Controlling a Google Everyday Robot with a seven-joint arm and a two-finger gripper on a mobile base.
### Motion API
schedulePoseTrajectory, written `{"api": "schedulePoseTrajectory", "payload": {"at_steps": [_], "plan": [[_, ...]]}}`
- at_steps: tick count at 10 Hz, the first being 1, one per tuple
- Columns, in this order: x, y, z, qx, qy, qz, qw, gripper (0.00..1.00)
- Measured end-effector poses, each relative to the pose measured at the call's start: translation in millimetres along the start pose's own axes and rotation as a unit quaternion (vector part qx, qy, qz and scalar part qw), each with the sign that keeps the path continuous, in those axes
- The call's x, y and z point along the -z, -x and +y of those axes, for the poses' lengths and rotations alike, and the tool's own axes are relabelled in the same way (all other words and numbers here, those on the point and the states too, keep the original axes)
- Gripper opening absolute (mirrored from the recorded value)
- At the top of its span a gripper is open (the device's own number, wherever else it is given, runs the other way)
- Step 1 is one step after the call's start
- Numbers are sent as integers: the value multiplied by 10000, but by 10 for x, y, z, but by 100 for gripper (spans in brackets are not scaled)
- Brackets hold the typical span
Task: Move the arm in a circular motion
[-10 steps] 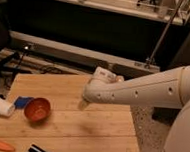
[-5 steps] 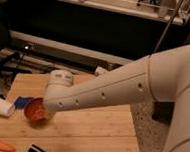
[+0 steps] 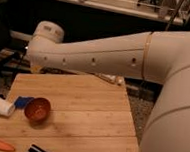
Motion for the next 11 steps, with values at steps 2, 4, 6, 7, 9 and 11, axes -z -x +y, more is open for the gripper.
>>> {"api": "schedulePoseTrajectory", "payload": {"at_steps": [2, 4, 6, 7, 9, 11], "plan": [[-29, -915, -873, -451, -651, 342, 9963, 80], [-3, -1724, -1162, -983, -946, 672, 9884, 80], [37, -2741, -956, -1885, -990, 1143, 9704, 80], [52, -3041, -724, -2225, -906, 1318, 9617, 80], [40, -3319, 125, -2768, -413, 1660, 9456, 80], [3, -2891, 905, -2597, 231, 1701, 9503, 80]]}}
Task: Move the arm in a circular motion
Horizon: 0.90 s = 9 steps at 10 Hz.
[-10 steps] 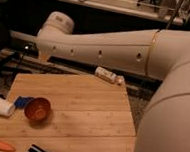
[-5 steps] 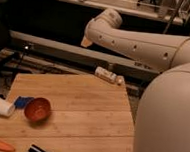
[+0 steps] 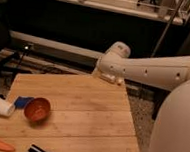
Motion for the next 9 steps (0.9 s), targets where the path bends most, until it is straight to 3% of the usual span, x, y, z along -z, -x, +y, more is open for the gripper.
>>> {"api": "schedulePoseTrajectory", "payload": {"at_steps": [1, 3, 5, 6, 7, 8, 9], "plan": [[74, 172, 630, 478, 371, 40, 9982, 80], [214, 505, 1382, 1203, 796, 2, 9895, 80], [467, 1093, 2224, 2213, 1244, -212, 9670, 80], [547, 1304, 2397, 2466, 1325, -324, 9595, 80], [669, 1664, 2548, 2786, 1367, -530, 9491, 80], [779, 2035, 2537, 2984, 1297, -762, 9425, 80], [852, 2339, 2317, 3032, 1102, -940, 9419, 80]]}}
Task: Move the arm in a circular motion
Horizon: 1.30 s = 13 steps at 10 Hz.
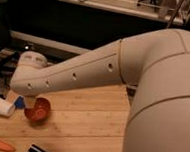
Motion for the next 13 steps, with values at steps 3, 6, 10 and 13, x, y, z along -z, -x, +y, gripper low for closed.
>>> {"api": "schedulePoseTrajectory", "payload": {"at_steps": [3, 6, 10, 13], "plan": [[498, -513, -1398, -456, -1182, 48, 9919, 80], [936, -1814, -2113, -1569, -2099, 385, 9643, 80], [568, -3045, -1199, -2934, -1739, 1053, 9341, 80], [-61, -2906, 334, -3087, -478, 1673, 9351, 80]]}}
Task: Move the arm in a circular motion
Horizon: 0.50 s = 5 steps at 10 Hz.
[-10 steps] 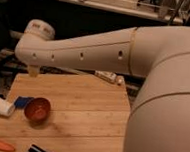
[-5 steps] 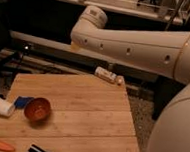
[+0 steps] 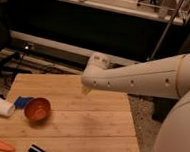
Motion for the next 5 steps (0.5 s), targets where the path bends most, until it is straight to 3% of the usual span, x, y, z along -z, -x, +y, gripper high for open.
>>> {"api": "schedulePoseTrajectory", "payload": {"at_steps": [1, 3, 5], "plan": [[-45, 2, 298, 158, 200, 114, 9996, 80], [-16, 375, 1072, 796, 688, 96, 9944, 80], [233, 1087, 1461, 1426, 844, -382, 9854, 80]]}}
